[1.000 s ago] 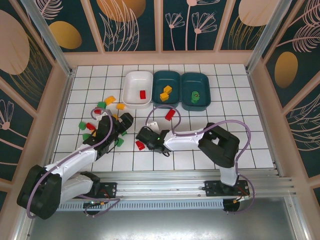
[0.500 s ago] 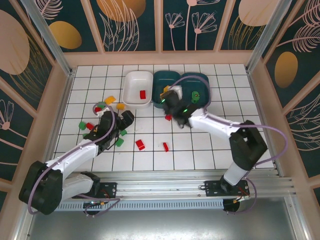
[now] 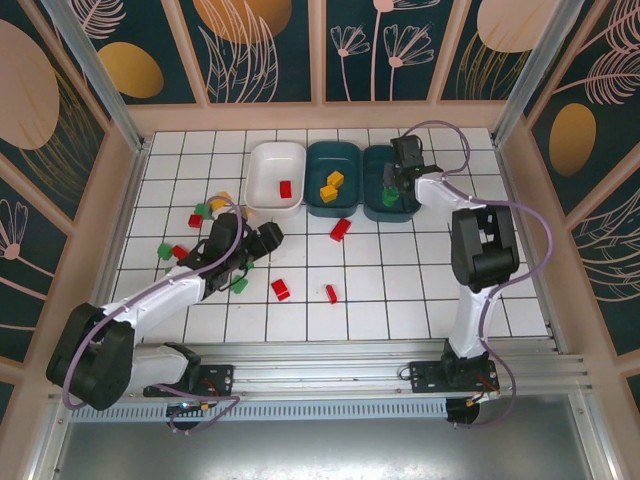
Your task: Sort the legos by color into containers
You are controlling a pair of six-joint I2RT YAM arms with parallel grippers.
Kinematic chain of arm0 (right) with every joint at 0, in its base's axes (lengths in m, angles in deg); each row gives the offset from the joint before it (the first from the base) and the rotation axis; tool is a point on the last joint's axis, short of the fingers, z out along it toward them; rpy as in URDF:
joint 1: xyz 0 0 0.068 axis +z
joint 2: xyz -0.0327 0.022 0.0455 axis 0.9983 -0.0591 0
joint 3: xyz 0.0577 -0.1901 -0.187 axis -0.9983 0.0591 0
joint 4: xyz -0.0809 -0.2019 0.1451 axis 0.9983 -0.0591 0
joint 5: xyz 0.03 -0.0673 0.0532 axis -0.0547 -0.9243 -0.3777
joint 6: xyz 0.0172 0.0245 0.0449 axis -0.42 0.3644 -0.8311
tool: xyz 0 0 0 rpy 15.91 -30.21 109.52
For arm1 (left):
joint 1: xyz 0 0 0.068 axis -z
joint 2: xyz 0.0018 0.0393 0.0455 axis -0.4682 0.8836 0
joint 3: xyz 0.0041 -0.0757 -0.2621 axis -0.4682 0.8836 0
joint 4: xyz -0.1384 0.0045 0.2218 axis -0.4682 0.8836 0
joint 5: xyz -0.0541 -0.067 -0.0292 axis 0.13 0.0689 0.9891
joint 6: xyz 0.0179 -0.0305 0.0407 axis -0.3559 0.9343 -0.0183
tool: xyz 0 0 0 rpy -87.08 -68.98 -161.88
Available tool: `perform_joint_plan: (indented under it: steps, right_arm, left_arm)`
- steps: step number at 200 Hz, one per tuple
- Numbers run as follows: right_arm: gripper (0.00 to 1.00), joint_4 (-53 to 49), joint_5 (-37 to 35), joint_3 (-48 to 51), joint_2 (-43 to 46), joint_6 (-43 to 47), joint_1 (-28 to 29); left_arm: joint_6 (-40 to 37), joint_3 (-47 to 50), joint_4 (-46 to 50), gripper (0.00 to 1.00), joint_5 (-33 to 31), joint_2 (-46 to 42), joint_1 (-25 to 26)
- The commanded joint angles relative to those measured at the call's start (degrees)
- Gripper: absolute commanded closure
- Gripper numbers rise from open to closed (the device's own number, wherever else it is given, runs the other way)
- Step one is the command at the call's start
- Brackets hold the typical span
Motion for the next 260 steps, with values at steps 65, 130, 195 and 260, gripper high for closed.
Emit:
perform_joint_plan:
  steps: [65, 130, 195, 260]
  right_arm:
    - [0.48, 2.7, 0.93, 6.51, 11.13, -2.05, 2.66]
    - [0.43, 9.41, -2.12, 23.87, 26.01, -6.45, 9.54]
    - [0.43, 12.12, -2.11, 33.74, 31.92, -9.3, 9.87]
    - [0.45, 10.89, -2.98, 37.36, 37.87, -9.24, 9.87]
  left_arm:
    - [14.65, 0.36, 13.58, 0.15, -3.37, 0.04, 7.96]
    - [16.51, -1.72, 18.99, 0.17, -1.46, 8.65, 10.59]
    - [20.51, -2.57, 18.29, 0.3, -3.52, 14.08, 16.65]
    - [16.03, -5.96, 18.6, 0.51, -3.29, 20.03, 16.78]
